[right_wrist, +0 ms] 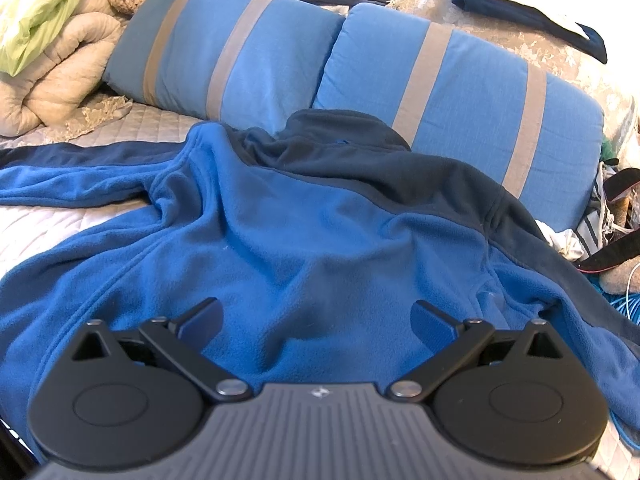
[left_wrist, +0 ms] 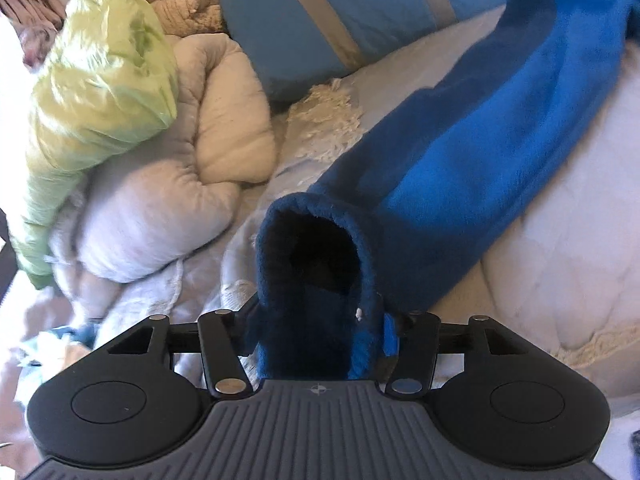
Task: Fold clothes
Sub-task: 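Lift the sleeve cuff with the left gripper and lay it across the jacket body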
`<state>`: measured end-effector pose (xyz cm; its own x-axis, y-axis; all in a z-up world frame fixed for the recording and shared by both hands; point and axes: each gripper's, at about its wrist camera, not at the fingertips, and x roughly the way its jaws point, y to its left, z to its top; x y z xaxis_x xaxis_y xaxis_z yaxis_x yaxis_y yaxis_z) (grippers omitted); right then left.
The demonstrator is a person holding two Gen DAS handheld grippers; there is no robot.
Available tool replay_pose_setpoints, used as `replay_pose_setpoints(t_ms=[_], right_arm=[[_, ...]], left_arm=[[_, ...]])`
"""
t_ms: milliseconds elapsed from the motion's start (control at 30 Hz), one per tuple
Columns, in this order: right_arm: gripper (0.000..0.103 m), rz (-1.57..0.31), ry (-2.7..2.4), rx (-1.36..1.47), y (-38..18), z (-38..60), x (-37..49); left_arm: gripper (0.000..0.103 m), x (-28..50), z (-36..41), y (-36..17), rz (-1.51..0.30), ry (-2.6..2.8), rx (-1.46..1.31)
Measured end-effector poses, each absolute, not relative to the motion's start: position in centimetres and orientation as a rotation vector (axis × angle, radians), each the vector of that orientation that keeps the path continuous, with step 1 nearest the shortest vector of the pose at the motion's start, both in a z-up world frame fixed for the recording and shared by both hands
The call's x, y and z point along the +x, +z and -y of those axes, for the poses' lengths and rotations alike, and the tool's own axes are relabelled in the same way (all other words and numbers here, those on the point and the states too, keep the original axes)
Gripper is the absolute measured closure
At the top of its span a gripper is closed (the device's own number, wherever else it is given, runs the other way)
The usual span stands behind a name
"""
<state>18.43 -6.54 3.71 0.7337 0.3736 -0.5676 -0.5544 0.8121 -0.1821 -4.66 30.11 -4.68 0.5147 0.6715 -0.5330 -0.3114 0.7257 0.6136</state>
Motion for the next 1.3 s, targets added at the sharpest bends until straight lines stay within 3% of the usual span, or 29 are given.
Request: replay_pose_setpoints(t_ms=[133,233,333,700,1033,1300], right_arm=[[0.0,-0.542,0.522,-0.357,3.7,6.4,18.5],[0.0,-0.542,0.522,-0.358,3.6,6.3,18.4],[0.0,-0.543,0.524,-0.357,3.6,6.3,18.4],[0.0,-0.55,0.537,-0.355,3.6,6.3,18.3],[0.002,-0.527,0.623,-0.35,3.5,5.8,17.7],[0.003,-0.395,0.756,-0.497,2.8,-2.5,17.4]], left_arm=[[0.054,-5.1,-31.6,-3.5,-0.824,0.544,0.392],[0.076,-5.8,-32.2,-2.7,-0.816,0.531,0.352],[0.086,-6.8,-32.0,-1.8,-0.792,0.522,0.338],[0.089,-9.3,-33.1,4.9,-0.604,0.626,0.153],[0.09,-9.5,-38.9,12.0,-0.435,0.716,-0.276],[0.091,-7.3,-41.1,19.3,-0.29,0.687,-0.443]])
